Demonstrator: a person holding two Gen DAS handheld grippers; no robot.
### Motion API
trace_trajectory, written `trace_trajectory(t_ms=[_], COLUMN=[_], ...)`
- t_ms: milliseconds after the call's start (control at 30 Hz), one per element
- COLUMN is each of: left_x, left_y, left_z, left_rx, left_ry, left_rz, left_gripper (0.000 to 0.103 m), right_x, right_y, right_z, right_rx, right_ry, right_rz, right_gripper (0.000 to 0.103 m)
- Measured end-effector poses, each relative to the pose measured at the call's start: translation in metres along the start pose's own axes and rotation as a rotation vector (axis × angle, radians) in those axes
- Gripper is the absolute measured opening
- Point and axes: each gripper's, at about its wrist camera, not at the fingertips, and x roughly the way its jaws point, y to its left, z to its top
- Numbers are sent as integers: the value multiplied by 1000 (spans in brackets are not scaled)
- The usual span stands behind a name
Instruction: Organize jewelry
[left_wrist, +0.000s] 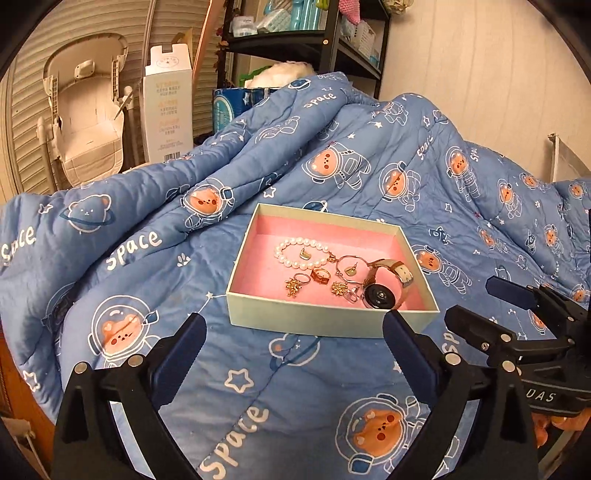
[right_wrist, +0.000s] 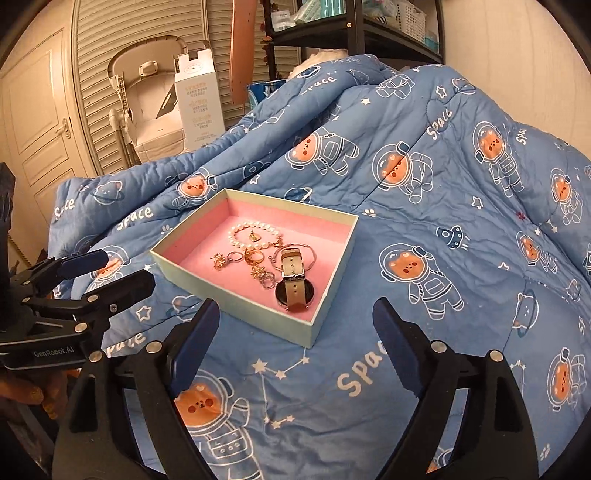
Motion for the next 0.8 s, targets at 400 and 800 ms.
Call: trace_trajectory(t_ms=[400,800], left_x=[-63,-130], left_y=[12,-2], left_z=[-57,-89], left_rx=[-10,-98], left_ry=[-40,-144], left_rz=[104,98], left_gripper=[96,96], right_x=[-61,-109], right_y=[13,13], right_z=[-44,-76], right_rx=[-14,99], right_ry=[-44,-85], right_rz=[-44,-63], right_gripper=[85,85])
